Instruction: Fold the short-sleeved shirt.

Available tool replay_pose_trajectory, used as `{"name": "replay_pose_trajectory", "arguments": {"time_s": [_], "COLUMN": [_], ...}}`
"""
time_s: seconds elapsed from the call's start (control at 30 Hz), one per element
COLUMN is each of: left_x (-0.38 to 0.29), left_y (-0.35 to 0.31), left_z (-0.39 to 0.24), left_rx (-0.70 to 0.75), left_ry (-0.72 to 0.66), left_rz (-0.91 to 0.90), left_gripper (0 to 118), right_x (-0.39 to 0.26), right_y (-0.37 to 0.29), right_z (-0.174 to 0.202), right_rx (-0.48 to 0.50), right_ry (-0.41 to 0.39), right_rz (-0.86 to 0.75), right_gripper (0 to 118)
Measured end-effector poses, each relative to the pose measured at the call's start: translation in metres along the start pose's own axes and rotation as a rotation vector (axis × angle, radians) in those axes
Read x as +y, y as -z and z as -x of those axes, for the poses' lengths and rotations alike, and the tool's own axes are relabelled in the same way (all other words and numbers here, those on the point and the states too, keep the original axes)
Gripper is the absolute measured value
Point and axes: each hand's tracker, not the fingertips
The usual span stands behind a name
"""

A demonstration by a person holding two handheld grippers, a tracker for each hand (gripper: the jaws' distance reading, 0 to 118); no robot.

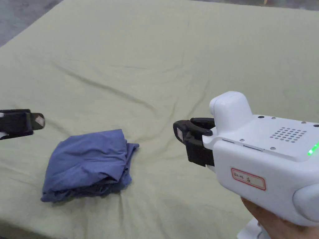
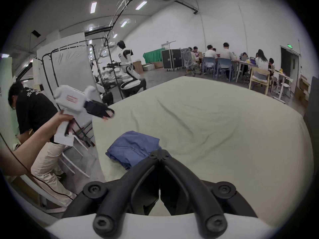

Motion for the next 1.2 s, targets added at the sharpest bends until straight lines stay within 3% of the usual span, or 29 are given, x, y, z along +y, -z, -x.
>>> {"name": "replay_pose_trajectory", "arguments": {"time_s": [0.03,0.23,0.47,0.53,0.67,0.9,0.93,0.97,1.0,1.03,1.07,1.2], "left_x": [0.003,0.007,0.001,-0.005,-0.004,0.012,0.013,0.015,0.017,0.018,0.02,0.016], "left_y": [-0.015,-0.081,-0.091,-0.087,-0.08,-0.081,-0.083,-0.085,-0.086,-0.085,-0.083,-0.104], "left_z": [-0.022,-0.173,-0.329,-0.365,-0.399,-0.41,-0.409,-0.407,-0.405,-0.404,-0.402,-0.391], "left_rx": [0.053,0.105,-0.131,-0.127,-0.12,-0.1,-0.093,-0.076,-0.073,-0.067,-0.051,-0.024], "left_ry": [0.033,0.185,0.253,0.326,0.347,0.335,0.333,0.337,0.346,0.353,0.357,0.351], "left_rz": [-0.073,-0.343,-0.451,-0.482,-0.485,-0.519,-0.53,-0.541,-0.547,-0.549,-0.541,-0.583], "left_gripper": [0,0,0,0,0,0,0,5,27,87,118,118], "right_x": [0.0,-0.006,-0.019,-0.024,-0.03,-0.025,-0.024,-0.02,-0.018,-0.017,-0.021,-0.016], "right_y": [-0.014,-0.115,-0.236,-0.266,-0.305,-0.314,-0.313,-0.308,-0.304,-0.299,-0.301,-0.302], "right_z": [-0.005,-0.045,-0.097,-0.112,-0.13,-0.145,-0.145,-0.146,-0.147,-0.148,-0.142,-0.139], "right_rx": [-0.018,-0.219,-0.458,-0.542,-0.684,-0.787,-0.797,-0.811,-0.837,-0.85,-0.86,-0.866], "right_ry": [-0.003,-0.001,0.053,0.064,0.052,0.036,0.037,0.029,0.021,0.022,0.003,0.037], "right_rz": [-0.017,-0.125,-0.272,-0.304,-0.352,-0.402,-0.407,-0.4,-0.386,-0.376,-0.418,-0.464], "right_gripper": [2,2,2,2,2,2,17,47,91,118,118,118]}}
